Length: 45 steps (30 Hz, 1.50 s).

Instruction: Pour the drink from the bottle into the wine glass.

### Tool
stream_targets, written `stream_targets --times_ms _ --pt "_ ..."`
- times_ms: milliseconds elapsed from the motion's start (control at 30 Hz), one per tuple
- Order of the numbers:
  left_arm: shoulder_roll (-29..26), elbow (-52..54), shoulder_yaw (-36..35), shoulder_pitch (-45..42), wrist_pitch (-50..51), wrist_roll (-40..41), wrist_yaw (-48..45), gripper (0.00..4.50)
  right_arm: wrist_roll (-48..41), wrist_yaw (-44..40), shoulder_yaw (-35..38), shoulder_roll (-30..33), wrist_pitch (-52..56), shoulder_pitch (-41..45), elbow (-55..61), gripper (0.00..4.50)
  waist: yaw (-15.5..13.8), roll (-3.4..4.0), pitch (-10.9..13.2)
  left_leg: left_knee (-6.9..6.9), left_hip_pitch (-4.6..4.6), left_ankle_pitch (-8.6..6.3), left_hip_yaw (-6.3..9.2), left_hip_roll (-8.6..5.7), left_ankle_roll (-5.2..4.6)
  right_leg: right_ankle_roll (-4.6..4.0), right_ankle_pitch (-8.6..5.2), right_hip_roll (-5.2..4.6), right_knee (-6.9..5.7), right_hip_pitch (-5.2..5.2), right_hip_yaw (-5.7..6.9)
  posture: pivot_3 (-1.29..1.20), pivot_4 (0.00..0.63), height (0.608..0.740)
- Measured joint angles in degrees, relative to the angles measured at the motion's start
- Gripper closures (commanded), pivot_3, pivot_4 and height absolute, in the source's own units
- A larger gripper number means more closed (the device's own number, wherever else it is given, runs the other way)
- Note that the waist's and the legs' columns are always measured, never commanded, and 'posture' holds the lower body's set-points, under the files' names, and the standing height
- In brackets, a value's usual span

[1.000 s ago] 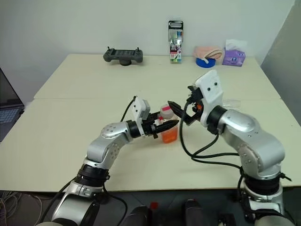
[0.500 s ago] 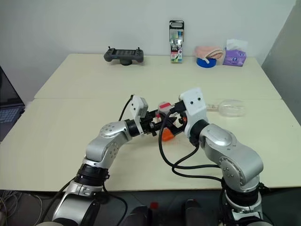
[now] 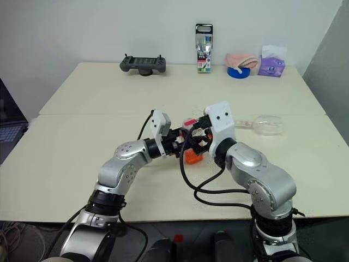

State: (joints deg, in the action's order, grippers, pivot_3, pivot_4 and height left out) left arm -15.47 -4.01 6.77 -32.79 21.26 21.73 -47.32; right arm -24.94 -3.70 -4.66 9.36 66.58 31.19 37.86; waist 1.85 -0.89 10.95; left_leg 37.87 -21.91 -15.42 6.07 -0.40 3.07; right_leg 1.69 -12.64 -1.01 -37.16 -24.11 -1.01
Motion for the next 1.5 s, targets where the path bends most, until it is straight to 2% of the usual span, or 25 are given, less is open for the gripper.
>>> stream_targets --times_ms 33,133,333,367,467,567,733,833,933,1133,1333,1500 --pt "-0.06 0.10 0.00 0.00 0.19 0.00 -0.06 2.36 0.31 0.02 -0.03 -0.36 -0.41 0.00 -0.33 0.00 0.00 0.00 0.00 0.00 0.00 0.00 0.00 0.00 0.00 0.00 0.00 0.00 0.00 0.00 0.00 0.00 0.150 0.740" --pt "-0.09 0.43 -0.01 0.00 0.70 0.00 -0.03 2.36 1.27 0.13 -0.50 -1.11 -1.67 0.21 -1.40 0.57 0.00 0.00 0.00 0.00 0.00 0.00 0.00 0.00 0.00 0.00 0.00 0.00 -0.01 0.00 0.00 0.00 0.150 0.740" --pt "-0.17 2.06 -0.14 0.76 1.71 -0.02 0.59 2.36 1.92 0.07 -3.14 -1.74 -2.81 0.75 -1.98 2.63 0.01 0.00 0.00 -0.01 0.00 0.00 0.00 0.01 0.00 0.00 0.00 0.00 0.01 0.00 0.00 0.00 0.150 0.740" --pt "-0.19 2.44 -0.26 1.11 1.82 -0.02 0.65 2.36 1.97 0.03 -3.44 -1.60 -2.82 0.74 -1.93 2.66 0.01 0.00 0.00 0.00 -0.01 0.00 0.01 0.01 0.00 0.00 0.00 0.00 0.01 -0.01 0.00 0.00 0.150 0.740" --pt "-0.23 2.94 -0.20 1.34 1.97 -0.17 0.82 2.36 2.05 -1.17 -4.03 0.00 -3.61 0.87 -2.00 2.66 0.01 0.00 0.00 0.00 -0.01 0.00 0.01 0.00 0.00 0.00 0.00 -0.01 0.02 0.00 0.01 0.00 0.150 0.740" --pt "-1.00 3.80 0.22 1.36 2.73 -0.27 0.98 2.36 1.72 -6.67 -5.22 5.13 -8.16 1.40 -4.40 2.66 0.03 0.00 0.00 0.02 0.00 0.00 -0.01 -0.01 0.00 0.00 0.00 -0.01 0.04 0.02 0.00 0.00 0.150 0.740" --pt "-3.35 8.07 0.40 0.96 8.08 0.38 0.97 2.36 -0.99 -28.57 -5.87 15.69 -25.29 5.03 -18.03 2.66 0.15 -0.01 0.01 -0.01 0.02 0.00 -0.03 0.00 -0.01 0.01 0.00 0.01 0.06 0.03 0.01 0.00 0.150 0.740" --pt "-3.22 11.98 0.58 2.37 10.48 1.80 0.95 2.36 -4.88 -44.52 -5.88 22.15 -27.51 11.04 -25.56 2.66 0.09 0.03 0.04 -0.01 0.00 -0.01 -0.04 0.00 -0.01 0.01 0.00 0.00 0.11 0.03 0.01 0.00 0.150 0.740" --pt "-3.11 15.96 1.50 4.56 11.12 2.69 0.97 2.36 -5.95 -56.65 -6.87 25.89 -29.08 14.78 -30.30 2.66 0.01 0.03 0.04 -0.04 0.00 -0.02 -0.01 0.01 -0.03 0.00 0.00 0.00 0.12 0.03 0.03 0.00 0.150 0.740" --pt "-2.39 17.98 2.98 6.83 12.26 3.11 1.73 2.36 -3.40 -73.42 -10.62 26.56 -36.65 20.26 -42.92 2.66 0.02 0.03 0.04 0.05 0.02 -0.01 -0.06 0.02 -0.02 0.00 0.00 -0.01 0.10 0.04 0.01 0.00 0.150 0.740" --pt "-2.31 17.98 3.07 7.31 12.74 3.00 3.09 2.36 -0.53 -77.42 -11.72 24.48 -42.92 22.45 -49.44 2.66 -0.03 0.03 0.04 0.05 0.02 0.00 -0.03 0.02 0.00 -0.01 0.02 -0.01 0.05 0.03 0.00 0.00 0.150 0.740" --pt "-2.39 17.98 2.52 7.30 13.11 3.08 3.60 2.36 1.44 -74.77 -10.69 23.89 -44.49 22.41 -49.18 0.90 -0.06 0.04 0.04 0.05 0.01 0.01 -0.01 0.01 0.02 -0.05 0.04 -0.02 0.04 0.03 0.01 0.00 0.150 0.740"
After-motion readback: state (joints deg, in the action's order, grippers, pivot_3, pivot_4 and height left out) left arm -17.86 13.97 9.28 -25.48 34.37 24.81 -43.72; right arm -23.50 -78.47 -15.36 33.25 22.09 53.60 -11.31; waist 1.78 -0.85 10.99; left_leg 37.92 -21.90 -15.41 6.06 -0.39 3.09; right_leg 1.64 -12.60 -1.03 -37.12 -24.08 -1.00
